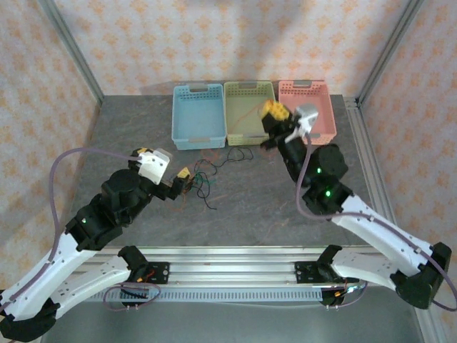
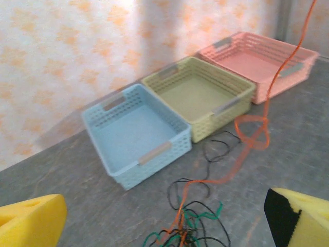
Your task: Untangle the cables
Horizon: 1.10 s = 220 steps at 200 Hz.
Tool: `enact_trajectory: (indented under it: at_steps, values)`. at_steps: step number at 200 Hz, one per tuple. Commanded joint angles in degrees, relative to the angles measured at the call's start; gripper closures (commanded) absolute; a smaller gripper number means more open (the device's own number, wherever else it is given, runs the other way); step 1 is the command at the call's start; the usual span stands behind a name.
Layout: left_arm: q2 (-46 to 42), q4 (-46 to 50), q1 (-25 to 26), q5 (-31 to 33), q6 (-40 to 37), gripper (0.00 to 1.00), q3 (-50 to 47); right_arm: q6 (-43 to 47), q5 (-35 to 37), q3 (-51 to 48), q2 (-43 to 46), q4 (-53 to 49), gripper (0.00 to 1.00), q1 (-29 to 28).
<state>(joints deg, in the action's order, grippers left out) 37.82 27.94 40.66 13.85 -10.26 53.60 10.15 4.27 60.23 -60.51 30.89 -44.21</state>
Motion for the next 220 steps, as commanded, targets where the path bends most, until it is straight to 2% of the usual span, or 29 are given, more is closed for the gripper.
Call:
enact_trajectory:
  at_steps: [1,33,58,85,132,220]
  values:
    - [-1.2,-1.7,-1.0,8.4,2.5,0.0,0.8,-5.1,-0.3,9.8,-5.3,1.2,1.0,3.9]
    - [-1.1,-2.2,-1.8,10.9,2.8,0.0,0.1,-6.9,-2.6,25.6,-15.1,-2.7,1.0,7.3]
    - [-0.1,-2.0,-2.6,8.8,3.0,0.0,0.2,-9.6,-3.9,35.6,-22.9,-8.0,1.0,10.5]
    - [1.1,-1.5,-3.0,8.0,2.9,0.0,0.3,-10.6,-2.8,38.6,-29.6,-6.5,1.0,13.3]
    - [2.4,-0.1,-3.1,7.7,3.4,0.0,1.0,-17.9,-3.0,44.5,-41.1,-6.3,1.0,17.9]
    - [2.4,0.2,-3.2,7.7,3.1,0.0,1.1,-20.8,-0.6,47.4,-56.9,-2.7,1.0,18.5]
